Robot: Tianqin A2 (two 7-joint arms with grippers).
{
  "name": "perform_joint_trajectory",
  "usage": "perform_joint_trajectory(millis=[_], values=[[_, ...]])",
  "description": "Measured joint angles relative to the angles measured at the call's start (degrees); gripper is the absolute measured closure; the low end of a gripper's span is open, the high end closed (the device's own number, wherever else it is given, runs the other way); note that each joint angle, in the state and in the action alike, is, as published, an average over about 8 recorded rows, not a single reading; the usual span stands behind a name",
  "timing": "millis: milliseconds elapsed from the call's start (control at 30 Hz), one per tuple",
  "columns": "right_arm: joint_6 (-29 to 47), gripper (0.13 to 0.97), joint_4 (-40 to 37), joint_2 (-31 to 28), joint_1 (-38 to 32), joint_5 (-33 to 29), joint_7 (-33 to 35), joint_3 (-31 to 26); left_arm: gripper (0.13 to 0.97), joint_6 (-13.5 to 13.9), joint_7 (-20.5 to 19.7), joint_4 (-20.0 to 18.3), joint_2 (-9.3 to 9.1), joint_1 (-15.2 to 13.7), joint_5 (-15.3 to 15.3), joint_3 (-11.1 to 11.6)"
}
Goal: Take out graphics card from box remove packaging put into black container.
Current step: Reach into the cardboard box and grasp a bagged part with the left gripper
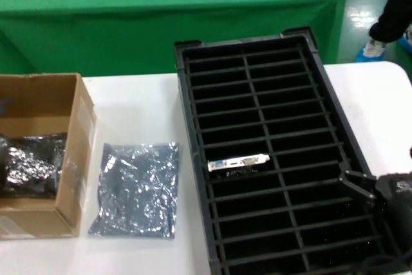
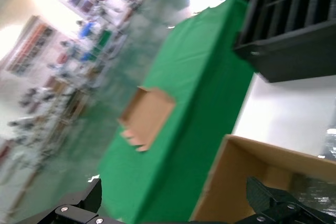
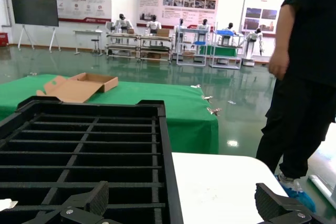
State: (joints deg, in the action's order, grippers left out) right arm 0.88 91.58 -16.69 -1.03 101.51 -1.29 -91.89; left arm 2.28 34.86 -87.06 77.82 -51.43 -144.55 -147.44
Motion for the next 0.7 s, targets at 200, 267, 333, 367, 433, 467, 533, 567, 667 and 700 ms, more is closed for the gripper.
perform_joint_trajectory(millis=[200,267,333,367,433,467,533,567,667,700], values=[[0.0,0.129,0.0,0.0,0.0,0.0,0.0,0.0,0.132,16.9,-13.4,16.0,-8.27,-12.3,16.9,-8.1],[0.0,0.129,0.0,0.0,0.0,0.0,0.0,0.0,0.132,22.2,-16.7,21.2,-11.17,-14.8,22.2,-9.0],[0.0,0.129,0.0,0.0,0.0,0.0,0.0,0.0,0.132,27.2,-19.6,26.3,-14.08,-17.1,27.3,-9.6],[0.0,0.129,0.0,0.0,0.0,0.0,0.0,0.0,0.132,29.8,-21.0,28.9,-15.56,-18.1,29.9,-9.8],[0.0,0.129,0.0,0.0,0.0,0.0,0.0,0.0,0.132,34.5,-23.4,33.7,-18.53,-20.1,34.9,-10.0],[0.0,0.129,0.0,0.0,0.0,0.0,0.0,0.0,0.132,36.6,-24.5,36.1,-20.03,-21.1,37.5,-10.0],[0.0,0.129,0.0,0.0,0.0,0.0,0.0,0.0,0.132,40.4,-26.5,40.4,-22.94,-22.8,42.5,-10.1],[0.0,0.129,0.0,0.0,0.0,0.0,0.0,0.0,0.132,42.0,-27.4,42.5,-24.38,-23.6,45.1,-10.2],[0.0,0.129,0.0,0.0,0.0,0.0,0.0,0.0,0.132,45.6,-29.6,48.2,-28.46,-25.4,52.3,-10.1],[0.0,0.129,0.0,0.0,0.0,0.0,0.0,0.0,0.132,46.3,-29.9,50.1,-29.78,-25.9,54.5,-9.9]])
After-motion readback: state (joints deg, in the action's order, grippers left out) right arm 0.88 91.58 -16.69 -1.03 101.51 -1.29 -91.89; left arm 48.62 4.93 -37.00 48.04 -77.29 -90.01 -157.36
